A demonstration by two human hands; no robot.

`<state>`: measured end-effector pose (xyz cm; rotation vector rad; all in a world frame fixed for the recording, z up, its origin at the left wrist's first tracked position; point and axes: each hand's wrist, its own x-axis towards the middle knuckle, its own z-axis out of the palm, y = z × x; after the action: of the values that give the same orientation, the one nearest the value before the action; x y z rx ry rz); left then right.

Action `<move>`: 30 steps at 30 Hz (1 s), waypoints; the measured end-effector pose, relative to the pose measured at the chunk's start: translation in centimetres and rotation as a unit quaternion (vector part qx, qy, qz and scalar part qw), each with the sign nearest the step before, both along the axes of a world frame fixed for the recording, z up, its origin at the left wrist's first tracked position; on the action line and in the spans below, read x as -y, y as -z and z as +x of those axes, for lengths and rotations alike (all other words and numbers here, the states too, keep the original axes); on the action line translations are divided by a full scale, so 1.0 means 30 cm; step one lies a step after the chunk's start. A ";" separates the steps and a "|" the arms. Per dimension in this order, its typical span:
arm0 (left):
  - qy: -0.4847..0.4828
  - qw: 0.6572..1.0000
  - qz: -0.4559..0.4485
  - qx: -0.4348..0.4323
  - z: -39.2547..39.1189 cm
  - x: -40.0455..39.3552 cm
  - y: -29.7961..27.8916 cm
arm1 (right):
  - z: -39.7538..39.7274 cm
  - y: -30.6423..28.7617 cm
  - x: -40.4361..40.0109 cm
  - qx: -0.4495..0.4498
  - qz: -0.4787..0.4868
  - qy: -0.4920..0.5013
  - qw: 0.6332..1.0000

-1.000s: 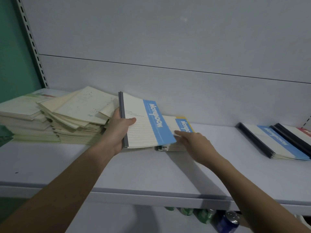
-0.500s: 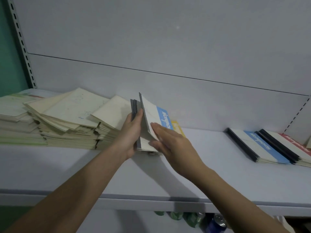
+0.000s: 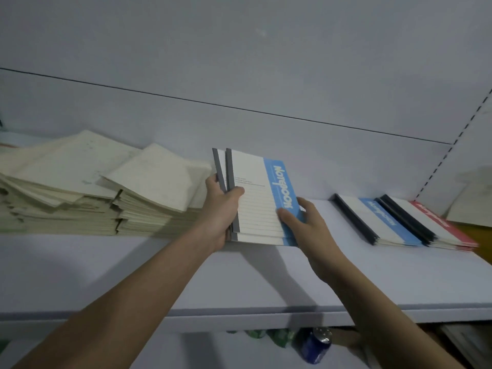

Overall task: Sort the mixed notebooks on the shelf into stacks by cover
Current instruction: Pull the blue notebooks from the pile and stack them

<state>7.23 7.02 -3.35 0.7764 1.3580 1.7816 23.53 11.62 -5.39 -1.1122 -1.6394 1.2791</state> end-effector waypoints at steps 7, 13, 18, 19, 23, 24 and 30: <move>0.162 0.984 -0.075 -0.001 0.151 -0.072 0.045 | 0.170 0.060 -0.072 -0.038 -0.019 0.058 0.997; 0.298 0.948 -0.113 -0.009 0.333 -0.125 0.068 | 0.370 0.068 -0.212 -0.057 -0.021 0.094 0.994; 0.240 0.966 -0.100 0.003 0.511 -0.236 0.090 | 0.524 0.067 -0.359 -0.042 -0.048 0.072 0.995; 0.232 0.968 -0.098 0.004 0.550 -0.266 0.094 | 0.561 0.060 -0.388 -0.039 -0.057 0.068 0.995; 0.208 0.974 -0.087 -0.007 0.710 -0.394 0.119 | 0.715 0.048 -0.494 -0.021 -0.052 0.078 0.995; 0.196 0.977 -0.080 -0.020 0.751 -0.424 0.126 | 0.751 0.044 -0.518 -0.012 -0.042 0.087 0.995; 0.099 0.942 -0.092 -0.306 0.876 -0.598 0.214 | 0.859 0.052 -0.664 0.163 0.079 0.115 0.977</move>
<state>33.52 24.98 -9.78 1.3813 1.7323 1.2745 49.31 31.54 -6.96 -1.4216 -1.7502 0.8348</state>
